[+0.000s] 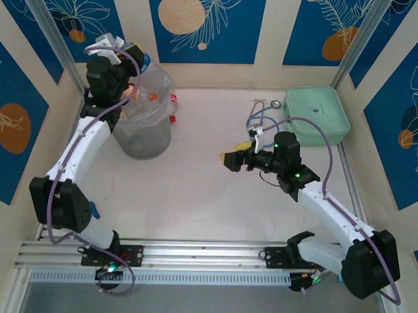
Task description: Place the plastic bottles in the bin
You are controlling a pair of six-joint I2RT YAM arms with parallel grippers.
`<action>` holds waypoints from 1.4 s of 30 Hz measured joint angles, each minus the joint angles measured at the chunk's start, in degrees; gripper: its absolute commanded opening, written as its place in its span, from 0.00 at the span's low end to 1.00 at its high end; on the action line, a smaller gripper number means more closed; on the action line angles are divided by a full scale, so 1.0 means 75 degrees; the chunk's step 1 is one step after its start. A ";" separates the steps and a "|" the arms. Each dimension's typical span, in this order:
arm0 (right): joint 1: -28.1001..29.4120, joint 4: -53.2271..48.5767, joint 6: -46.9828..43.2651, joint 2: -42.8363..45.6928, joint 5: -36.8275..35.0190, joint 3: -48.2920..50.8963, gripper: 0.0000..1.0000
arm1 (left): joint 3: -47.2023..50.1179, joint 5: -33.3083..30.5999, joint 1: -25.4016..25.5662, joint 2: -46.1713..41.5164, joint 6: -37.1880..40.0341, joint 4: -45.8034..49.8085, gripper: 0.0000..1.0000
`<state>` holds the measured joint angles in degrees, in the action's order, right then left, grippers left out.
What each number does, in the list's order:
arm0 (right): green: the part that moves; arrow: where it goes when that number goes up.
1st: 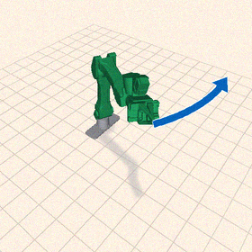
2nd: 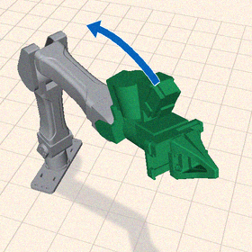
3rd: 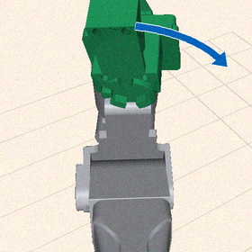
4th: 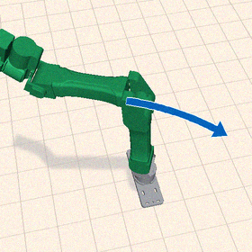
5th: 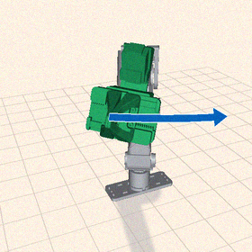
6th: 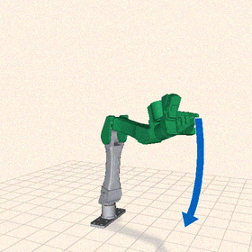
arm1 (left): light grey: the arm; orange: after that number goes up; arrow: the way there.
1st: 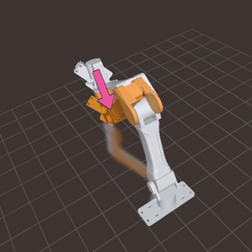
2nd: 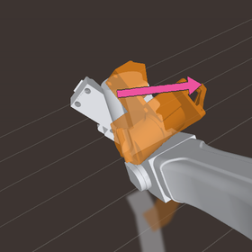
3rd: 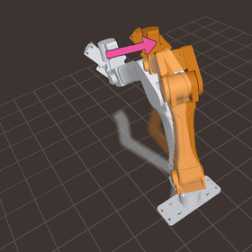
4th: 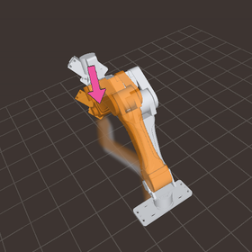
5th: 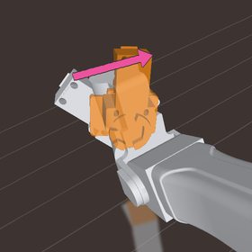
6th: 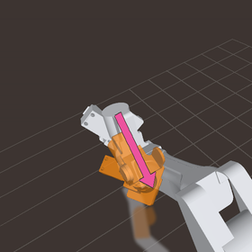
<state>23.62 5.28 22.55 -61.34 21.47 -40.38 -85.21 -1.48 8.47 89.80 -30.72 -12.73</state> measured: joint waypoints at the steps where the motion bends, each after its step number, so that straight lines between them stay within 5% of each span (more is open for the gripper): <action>1: -0.0003 -0.0023 -0.0003 0.0000 0.0023 0.0000 0.99 | -0.0076 -0.0204 0.0000 0.0166 0.0184 0.0029 0.00; 11: -0.0128 0.0041 -0.0003 -0.0108 0.0198 0.0000 0.99 | -0.0117 -0.1355 0.0000 0.0539 0.1903 0.0198 0.00; 23: -0.0131 0.0035 -0.0006 -0.0367 0.0411 0.0000 0.99 | 0.0242 -0.1614 0.0172 0.0638 0.2903 -0.0230 0.00; 42: 0.0050 -0.0283 -0.0015 -0.1110 0.0478 -0.0498 1.00 | 0.0181 0.0146 0.0140 0.0058 0.2623 0.2844 0.00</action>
<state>23.99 3.16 22.44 -69.67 25.06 -44.12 -83.85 -0.38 9.52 90.24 -11.05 8.60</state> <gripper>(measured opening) 0.999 0.399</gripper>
